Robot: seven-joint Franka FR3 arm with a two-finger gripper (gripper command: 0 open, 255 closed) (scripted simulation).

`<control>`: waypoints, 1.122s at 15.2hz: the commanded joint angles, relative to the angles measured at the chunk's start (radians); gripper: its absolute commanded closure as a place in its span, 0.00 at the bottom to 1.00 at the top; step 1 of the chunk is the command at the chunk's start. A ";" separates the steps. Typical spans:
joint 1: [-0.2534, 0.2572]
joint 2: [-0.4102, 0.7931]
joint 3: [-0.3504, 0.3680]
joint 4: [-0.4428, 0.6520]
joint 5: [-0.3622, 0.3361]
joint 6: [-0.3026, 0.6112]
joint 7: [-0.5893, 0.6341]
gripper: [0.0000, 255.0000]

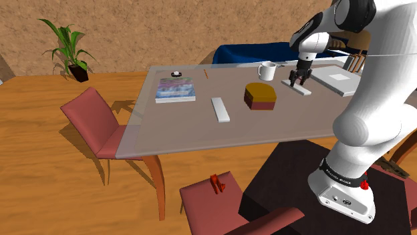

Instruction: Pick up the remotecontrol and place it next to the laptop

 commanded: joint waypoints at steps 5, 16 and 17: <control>0.000 0.000 0.000 0.000 0.000 0.000 0.000 0.00; 0.009 -0.059 -0.014 0.059 -0.038 -0.110 0.025 0.00; 0.009 -0.059 -0.014 0.059 -0.038 -0.110 0.025 0.00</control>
